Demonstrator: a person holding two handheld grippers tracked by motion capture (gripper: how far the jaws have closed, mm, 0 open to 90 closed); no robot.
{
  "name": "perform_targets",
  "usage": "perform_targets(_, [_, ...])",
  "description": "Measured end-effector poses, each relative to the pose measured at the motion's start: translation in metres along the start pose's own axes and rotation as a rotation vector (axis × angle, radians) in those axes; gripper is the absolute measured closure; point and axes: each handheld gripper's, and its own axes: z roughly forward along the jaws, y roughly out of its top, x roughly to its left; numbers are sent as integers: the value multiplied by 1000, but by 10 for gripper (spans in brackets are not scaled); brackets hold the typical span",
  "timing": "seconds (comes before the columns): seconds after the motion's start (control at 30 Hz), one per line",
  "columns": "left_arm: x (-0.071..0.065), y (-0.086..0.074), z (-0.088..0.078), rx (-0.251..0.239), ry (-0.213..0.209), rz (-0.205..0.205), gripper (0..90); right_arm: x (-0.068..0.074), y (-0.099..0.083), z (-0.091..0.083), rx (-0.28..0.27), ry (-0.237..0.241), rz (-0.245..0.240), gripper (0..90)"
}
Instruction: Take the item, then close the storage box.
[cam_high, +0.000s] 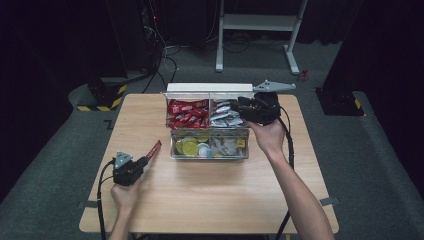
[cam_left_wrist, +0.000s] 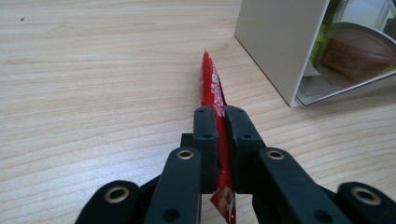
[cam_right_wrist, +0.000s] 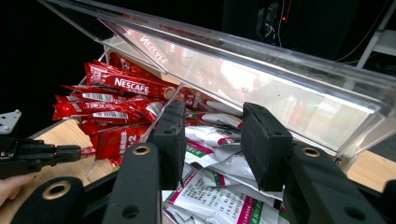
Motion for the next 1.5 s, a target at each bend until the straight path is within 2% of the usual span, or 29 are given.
perform_targets(0.23, [0, -1, 3, 14, -2, 1, 828, 0, 0, 0, 3, 1, -1, 602])
perform_targets(0.47, [0, -5, 8, 51, -7, -4, 787, 0, 0, 0, -3, 1, -1, 598])
perform_targets(0.63, [0, -7, 7, 69, -2, -15, 635, 0, 0, 0, -3, 6, 1, 597])
perform_targets(0.67, [0, -7, 6, 72, 2, -16, 564, 0, 0, 0, -1, 4, -4, 596])
perform_targets(0.73, [-1, -8, 4, 74, 9, -9, 541, 0, 0, 0, -2, 3, -5, 596])
perform_targets(0.9, [0, -11, -4, 98, 22, 26, 382, 0, -1, 0, -3, 3, -3, 593])
perform_targets(1.0, [-1, -15, -5, 105, 30, 42, 356, 0, -1, 0, -5, 3, -6, 587])
perform_targets(1.07, [-1, -17, -4, 135, 33, 48, 339, 1, -2, -1, -7, 1, -9, 577])
perform_targets(1.17, [-4, -17, -3, 139, 41, 56, 320, 1, -3, -3, -8, -8, -9, 569])
perform_targets(1.23, [-5, -16, -1, 174, 42, 71, 307, -1, -4, -5, -8, -11, -10, 567])
perform_targets(1.33, [-7, -17, 0, 177, 52, 82, 289, 0, -4, -8, -12, -15, -11, 562])
perform_targets(1.5, [-7, -17, 0, 172, 53, 70, 291, 2, -7, -12, -13, -10, -20, 555])
